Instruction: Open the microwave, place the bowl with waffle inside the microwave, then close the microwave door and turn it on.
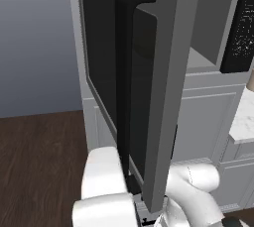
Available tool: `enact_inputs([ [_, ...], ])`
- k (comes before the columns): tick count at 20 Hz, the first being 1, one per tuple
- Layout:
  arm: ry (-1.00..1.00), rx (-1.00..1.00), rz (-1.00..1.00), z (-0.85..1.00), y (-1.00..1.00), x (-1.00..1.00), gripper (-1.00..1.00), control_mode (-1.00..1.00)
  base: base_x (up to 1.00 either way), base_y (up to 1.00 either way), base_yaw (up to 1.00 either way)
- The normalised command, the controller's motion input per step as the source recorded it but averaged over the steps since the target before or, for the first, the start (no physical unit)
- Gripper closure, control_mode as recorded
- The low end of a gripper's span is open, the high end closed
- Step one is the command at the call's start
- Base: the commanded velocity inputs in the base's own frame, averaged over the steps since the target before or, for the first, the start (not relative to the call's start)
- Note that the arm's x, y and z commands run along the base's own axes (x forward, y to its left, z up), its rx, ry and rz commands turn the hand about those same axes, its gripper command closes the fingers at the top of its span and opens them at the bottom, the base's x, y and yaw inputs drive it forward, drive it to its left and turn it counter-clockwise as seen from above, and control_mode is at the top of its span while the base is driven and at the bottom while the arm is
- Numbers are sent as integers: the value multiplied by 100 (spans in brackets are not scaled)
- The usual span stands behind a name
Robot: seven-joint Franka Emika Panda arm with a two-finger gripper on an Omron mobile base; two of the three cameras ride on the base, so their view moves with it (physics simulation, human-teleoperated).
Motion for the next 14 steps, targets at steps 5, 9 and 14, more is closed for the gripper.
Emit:
enact_inputs([
  [5,3,-19,-27,-34,95,100,-100,-100,0,0,0],
  [9,3,-13,-33,-41,30,100,-100,-100,0,0,0],
  [14,0,-8,-40,-49,-16,91,-100,-100,0,0,0],
])
